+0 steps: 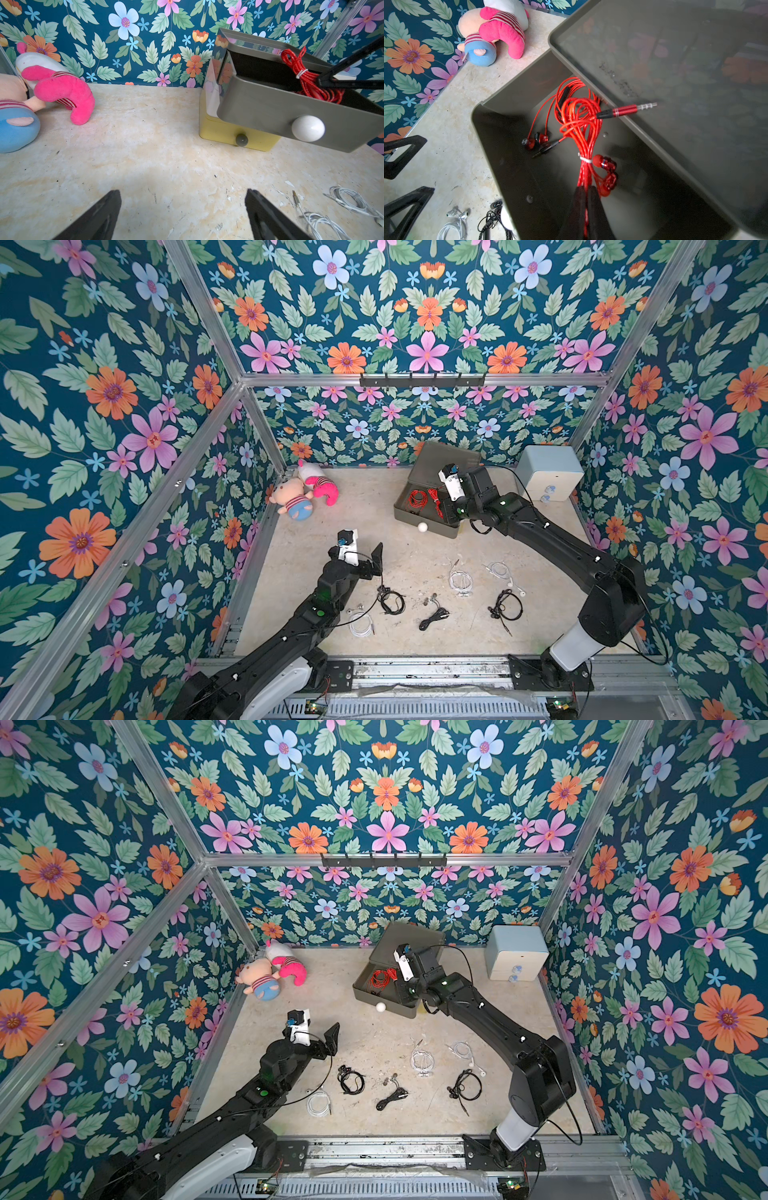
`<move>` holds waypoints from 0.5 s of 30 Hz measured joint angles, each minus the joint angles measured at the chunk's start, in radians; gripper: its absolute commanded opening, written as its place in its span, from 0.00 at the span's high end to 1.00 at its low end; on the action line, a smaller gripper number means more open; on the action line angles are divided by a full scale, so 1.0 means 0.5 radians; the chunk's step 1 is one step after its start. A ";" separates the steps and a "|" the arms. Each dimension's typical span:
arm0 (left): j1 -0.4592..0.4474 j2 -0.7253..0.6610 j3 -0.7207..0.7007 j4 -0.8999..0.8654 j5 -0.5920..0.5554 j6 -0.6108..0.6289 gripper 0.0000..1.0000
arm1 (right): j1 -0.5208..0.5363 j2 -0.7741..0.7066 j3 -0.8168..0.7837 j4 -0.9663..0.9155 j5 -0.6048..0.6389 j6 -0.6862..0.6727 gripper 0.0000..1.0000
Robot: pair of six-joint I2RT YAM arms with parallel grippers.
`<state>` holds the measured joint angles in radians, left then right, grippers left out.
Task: Place the wired earphones into the drawer by color
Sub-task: Place the wired earphones in the drawer.
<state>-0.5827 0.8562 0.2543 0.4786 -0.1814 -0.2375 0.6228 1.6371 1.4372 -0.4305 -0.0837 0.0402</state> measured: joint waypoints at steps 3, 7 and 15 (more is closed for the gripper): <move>0.000 -0.001 0.000 0.000 0.000 0.000 0.01 | -0.001 0.000 0.011 -0.013 -0.031 0.000 0.82; 0.000 -0.001 0.000 0.000 0.001 0.000 0.01 | 0.000 -0.006 0.014 -0.017 -0.041 -0.010 0.65; 0.000 0.005 0.000 0.002 0.033 0.001 0.01 | 0.000 -0.133 -0.044 0.014 -0.045 0.023 0.52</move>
<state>-0.5827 0.8589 0.2543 0.4793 -0.1650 -0.2371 0.6228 1.5707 1.4151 -0.4232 -0.1062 0.0517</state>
